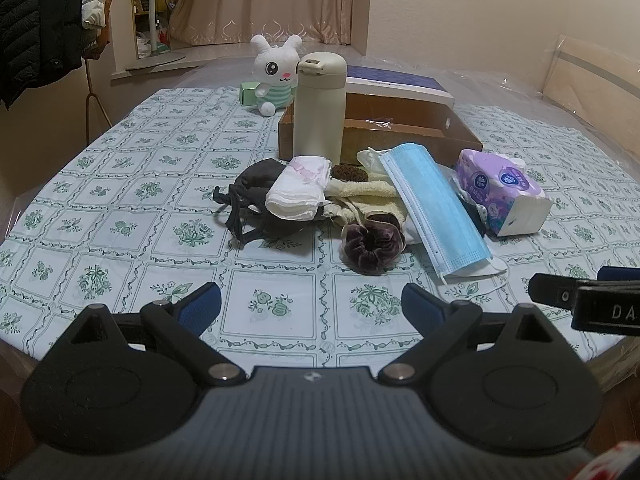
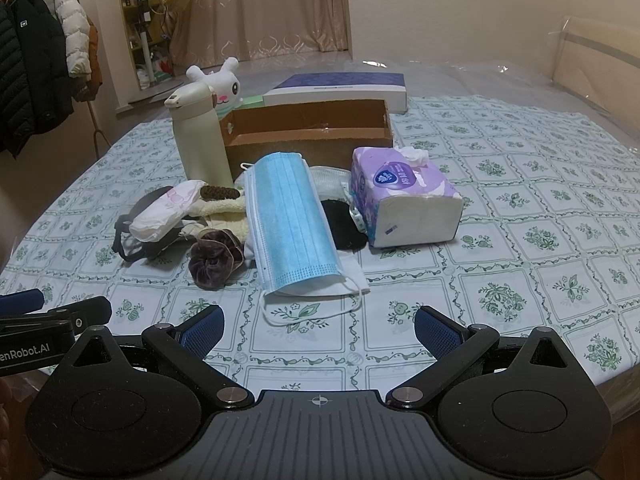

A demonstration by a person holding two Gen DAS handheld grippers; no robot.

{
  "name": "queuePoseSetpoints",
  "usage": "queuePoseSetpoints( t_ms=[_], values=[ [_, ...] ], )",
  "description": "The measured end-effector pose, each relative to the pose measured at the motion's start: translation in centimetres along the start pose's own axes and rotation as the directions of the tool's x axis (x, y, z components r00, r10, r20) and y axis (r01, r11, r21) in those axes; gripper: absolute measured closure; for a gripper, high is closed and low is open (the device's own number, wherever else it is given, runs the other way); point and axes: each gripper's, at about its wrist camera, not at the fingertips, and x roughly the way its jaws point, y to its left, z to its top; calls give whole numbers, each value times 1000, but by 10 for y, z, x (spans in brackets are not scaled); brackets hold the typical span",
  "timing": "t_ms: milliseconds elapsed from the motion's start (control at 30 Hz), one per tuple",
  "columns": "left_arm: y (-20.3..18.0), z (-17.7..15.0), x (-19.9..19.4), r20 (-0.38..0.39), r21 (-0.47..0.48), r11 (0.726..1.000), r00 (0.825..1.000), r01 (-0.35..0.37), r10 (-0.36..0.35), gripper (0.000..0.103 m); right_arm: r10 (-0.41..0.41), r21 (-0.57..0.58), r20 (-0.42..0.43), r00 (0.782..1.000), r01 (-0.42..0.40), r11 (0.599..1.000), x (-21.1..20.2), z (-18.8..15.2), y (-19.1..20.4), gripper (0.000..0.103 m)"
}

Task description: Organize soft objects

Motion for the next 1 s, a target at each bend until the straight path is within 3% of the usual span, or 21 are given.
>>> queuePoseSetpoints(
  t_ms=[533, 1000],
  values=[
    [1, 1, 0, 0, 1, 1000, 1000, 2, -2, 7, 1, 0, 0, 1000, -1, 1000, 2, 1, 0, 2],
    [7, 26, 26, 27, 48, 999, 1000, 10, -12, 9, 16, -33, 37, 999, -15, 999, 18, 23, 2, 2]
  ],
)
